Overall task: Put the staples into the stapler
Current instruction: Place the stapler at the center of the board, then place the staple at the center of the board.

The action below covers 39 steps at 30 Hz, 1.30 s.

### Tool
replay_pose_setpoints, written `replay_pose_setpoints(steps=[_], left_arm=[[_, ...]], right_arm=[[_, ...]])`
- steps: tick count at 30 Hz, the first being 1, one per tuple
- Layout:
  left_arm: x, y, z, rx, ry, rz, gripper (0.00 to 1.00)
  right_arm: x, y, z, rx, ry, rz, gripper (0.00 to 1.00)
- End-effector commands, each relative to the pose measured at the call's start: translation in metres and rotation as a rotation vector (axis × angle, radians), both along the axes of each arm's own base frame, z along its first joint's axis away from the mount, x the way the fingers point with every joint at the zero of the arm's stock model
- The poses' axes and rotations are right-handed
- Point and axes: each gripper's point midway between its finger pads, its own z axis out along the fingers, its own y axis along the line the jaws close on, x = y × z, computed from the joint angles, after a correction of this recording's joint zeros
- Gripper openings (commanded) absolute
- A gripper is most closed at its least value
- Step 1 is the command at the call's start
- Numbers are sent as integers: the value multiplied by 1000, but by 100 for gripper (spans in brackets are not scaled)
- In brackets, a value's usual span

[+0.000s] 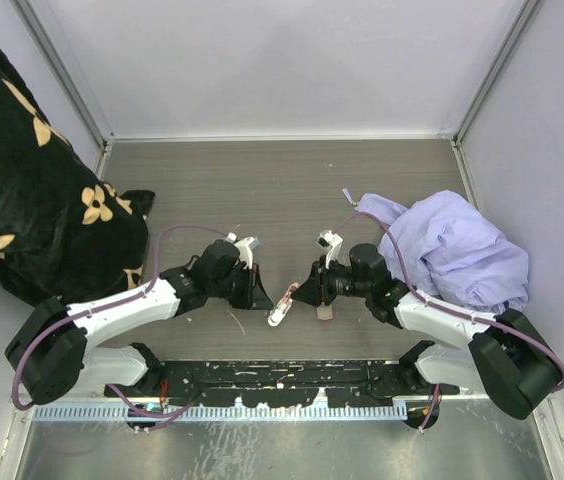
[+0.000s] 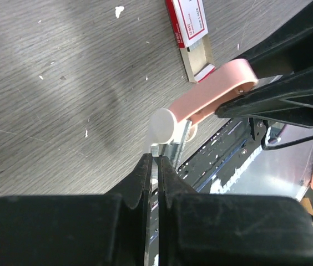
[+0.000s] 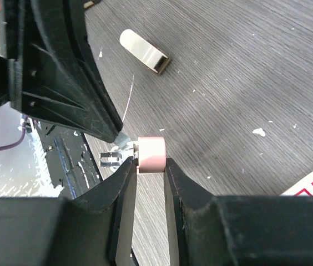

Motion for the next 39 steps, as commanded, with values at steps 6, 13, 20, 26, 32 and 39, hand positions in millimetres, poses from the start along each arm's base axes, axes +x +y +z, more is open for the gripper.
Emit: replay_pose_setpoints(steps=[6, 13, 20, 26, 32, 39], left_arm=[[26, 9, 19, 177, -194, 36, 1], [41, 27, 3, 420, -273, 48, 0], [57, 48, -15, 733, -401, 50, 0], [67, 41, -25, 873, -495, 11, 0], [65, 34, -40, 976, -545, -61, 1], [51, 28, -56, 1024, -551, -110, 10]], right_arm=[[22, 4, 1, -58, -9, -52, 1], [40, -1, -18, -134, 47, -168, 1], [50, -5, -25, -165, 49, -221, 1], [58, -7, -29, -180, 60, -274, 1], [62, -11, -27, -181, 54, -307, 1], [62, -12, -27, -180, 55, -313, 1]])
